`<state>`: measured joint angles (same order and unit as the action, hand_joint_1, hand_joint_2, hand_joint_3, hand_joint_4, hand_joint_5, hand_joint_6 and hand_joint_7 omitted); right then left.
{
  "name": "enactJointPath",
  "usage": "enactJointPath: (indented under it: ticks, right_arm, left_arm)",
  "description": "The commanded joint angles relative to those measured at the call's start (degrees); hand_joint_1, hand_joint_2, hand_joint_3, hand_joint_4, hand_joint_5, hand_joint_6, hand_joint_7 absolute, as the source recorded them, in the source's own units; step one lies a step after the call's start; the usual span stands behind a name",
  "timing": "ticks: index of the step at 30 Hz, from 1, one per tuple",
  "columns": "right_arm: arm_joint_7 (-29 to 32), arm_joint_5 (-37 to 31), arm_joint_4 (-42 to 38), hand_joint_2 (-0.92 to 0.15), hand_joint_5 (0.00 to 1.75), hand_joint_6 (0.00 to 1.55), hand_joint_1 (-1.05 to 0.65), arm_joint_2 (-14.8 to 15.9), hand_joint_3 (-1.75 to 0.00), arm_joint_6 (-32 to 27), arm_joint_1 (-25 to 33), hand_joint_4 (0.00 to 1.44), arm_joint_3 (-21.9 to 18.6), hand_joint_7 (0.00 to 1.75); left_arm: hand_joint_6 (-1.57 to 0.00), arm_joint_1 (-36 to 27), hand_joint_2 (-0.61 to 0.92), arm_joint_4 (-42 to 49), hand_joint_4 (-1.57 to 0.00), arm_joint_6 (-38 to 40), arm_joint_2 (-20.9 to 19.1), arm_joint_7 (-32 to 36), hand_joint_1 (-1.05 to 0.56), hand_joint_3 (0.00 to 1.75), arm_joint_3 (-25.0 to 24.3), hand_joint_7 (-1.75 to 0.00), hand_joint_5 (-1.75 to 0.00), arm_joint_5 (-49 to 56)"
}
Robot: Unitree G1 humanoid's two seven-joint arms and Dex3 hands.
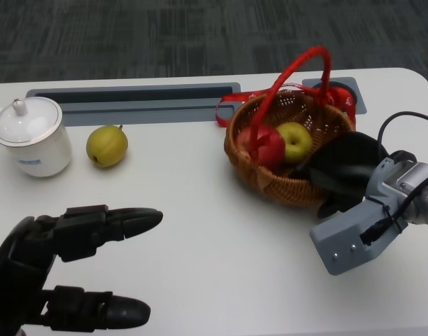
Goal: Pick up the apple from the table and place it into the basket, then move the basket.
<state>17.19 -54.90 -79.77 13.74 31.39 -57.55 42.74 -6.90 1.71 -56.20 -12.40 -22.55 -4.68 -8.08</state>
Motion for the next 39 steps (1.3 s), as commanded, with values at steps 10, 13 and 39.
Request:
enactJointPath:
  ticks: [10,13,39]
  right_arm:
    - [-6.02,8.77,-0.74,-0.92,0.03,0.94,-0.28,-1.98,-0.09,-17.67,1.51,1.05,-10.05,0.02]
    - [-5.19,9.7,-0.75,-0.91,0.02,0.97,-0.26,-2.31,-0.06,-18.92,2.01,1.04,-11.66,0.02]
    - [-16.23,13.56,0.08,-0.91,0.04,0.21,-1.05,-2.2,-0.04,-14.93,0.99,0.14,-16.23,0.05]
  left_arm:
    - [-0.86,-14.94,0.64,-11.48,-0.93,0.06,-2.45,1.04,-0.6,0.0,-0.96,-0.01,-0.03,-2.73]
    - [-0.86,-19.05,0.63,-14.61,-0.93,0.94,-2.62,1.23,-0.57,0.0,-1.36,-0.01,-0.03,-2.98]
    - [-0.94,-20.22,0.62,-15.33,-0.98,1.95,-3.16,-0.2,-0.49,0.0,3.05,-0.03,-0.05,-5.72]
